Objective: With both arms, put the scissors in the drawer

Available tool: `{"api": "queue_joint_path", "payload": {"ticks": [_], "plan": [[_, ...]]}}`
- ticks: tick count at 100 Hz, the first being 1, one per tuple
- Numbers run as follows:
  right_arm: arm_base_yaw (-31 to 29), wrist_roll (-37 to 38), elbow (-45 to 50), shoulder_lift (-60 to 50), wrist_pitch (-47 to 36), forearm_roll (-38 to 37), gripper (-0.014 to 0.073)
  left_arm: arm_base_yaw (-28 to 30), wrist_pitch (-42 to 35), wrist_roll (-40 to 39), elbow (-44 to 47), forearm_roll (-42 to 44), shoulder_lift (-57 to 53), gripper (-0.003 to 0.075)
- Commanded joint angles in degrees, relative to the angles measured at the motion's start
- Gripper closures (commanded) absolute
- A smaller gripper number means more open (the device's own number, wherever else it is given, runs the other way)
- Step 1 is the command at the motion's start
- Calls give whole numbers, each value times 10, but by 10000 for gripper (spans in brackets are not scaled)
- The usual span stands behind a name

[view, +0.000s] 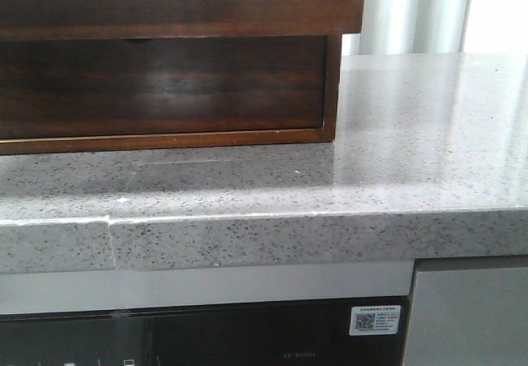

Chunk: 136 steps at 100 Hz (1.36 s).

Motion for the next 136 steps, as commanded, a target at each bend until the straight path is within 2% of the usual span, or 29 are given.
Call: {"api": "queue_joint_path", "payload": {"ticks": [1, 14, 31, 136], "plan": [[-5, -6, 6, -17, 11, 9, 710, -2, -36, -4, 9, -4, -20, 716], [-5, -52, 7, -19, 52, 48, 710, -2, -38, -4, 9, -5, -20, 717], [-5, -55, 8, -19, 104, 49, 710, -2, -38, -4, 9, -5, -20, 717], [-5, -70, 8, -19, 106, 49, 710, -2, -38, -4, 9, -5, -20, 717]]}}
